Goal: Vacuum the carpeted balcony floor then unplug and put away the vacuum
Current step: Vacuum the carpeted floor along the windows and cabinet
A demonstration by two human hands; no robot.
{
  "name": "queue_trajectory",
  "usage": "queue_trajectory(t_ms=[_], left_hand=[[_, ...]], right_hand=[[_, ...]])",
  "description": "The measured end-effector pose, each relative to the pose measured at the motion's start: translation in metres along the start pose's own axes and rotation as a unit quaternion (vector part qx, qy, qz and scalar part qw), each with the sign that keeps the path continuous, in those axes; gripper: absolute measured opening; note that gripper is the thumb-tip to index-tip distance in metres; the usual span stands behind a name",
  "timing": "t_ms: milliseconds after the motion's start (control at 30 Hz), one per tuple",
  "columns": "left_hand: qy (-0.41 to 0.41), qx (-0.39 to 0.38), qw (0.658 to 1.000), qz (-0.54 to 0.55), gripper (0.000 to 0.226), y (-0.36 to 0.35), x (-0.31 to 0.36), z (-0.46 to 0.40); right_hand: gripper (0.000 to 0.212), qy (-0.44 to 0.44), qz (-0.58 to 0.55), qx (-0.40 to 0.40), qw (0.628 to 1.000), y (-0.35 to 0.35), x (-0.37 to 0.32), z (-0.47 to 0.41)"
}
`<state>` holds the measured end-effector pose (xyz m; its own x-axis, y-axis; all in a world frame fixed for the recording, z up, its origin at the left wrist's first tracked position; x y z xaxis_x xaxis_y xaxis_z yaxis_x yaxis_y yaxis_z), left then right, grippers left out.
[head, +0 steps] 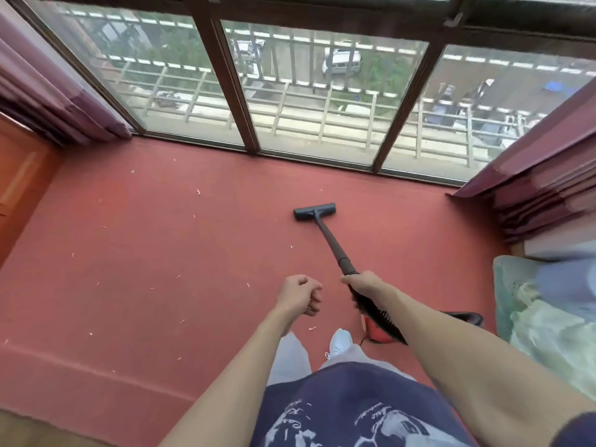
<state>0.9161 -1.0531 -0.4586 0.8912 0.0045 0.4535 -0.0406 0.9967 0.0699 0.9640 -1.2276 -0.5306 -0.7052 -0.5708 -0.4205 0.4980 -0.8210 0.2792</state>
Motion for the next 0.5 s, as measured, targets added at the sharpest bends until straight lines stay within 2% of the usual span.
queue_trajectory(t_ms=[100,300,500], left_hand=[[0.023,0.019,0.999,0.014,0.011,0.026,0.014,-0.023],[0.099,0.039,0.994,-0.010,0.010,0.103,0.042,-0.093],[0.087,0.049,0.993,-0.066,0.010,0.160,0.134,-0.162]], right_hand=[[0.028,-0.034,-0.067,-0.022,0.997,0.000,-0.023,-0.023],[0.026,-0.039,-0.191,0.055,0.979,-0.010,-0.093,-0.078],[0.027,-0.057,-0.236,0.063,0.968,-0.010,-0.195,-0.127]])
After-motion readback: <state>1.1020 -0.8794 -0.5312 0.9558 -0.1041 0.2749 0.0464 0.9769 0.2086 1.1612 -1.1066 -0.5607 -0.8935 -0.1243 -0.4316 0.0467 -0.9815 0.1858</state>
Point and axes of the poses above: each hand's wrist, its own z-axis away from the middle knuckle, its own y-axis out of the back of the hand, x = y × z, the point moved 6 cm from there along -z, towards the middle knuckle, and after that the axes turned 9 degrees about y, right-handed, at the moved point
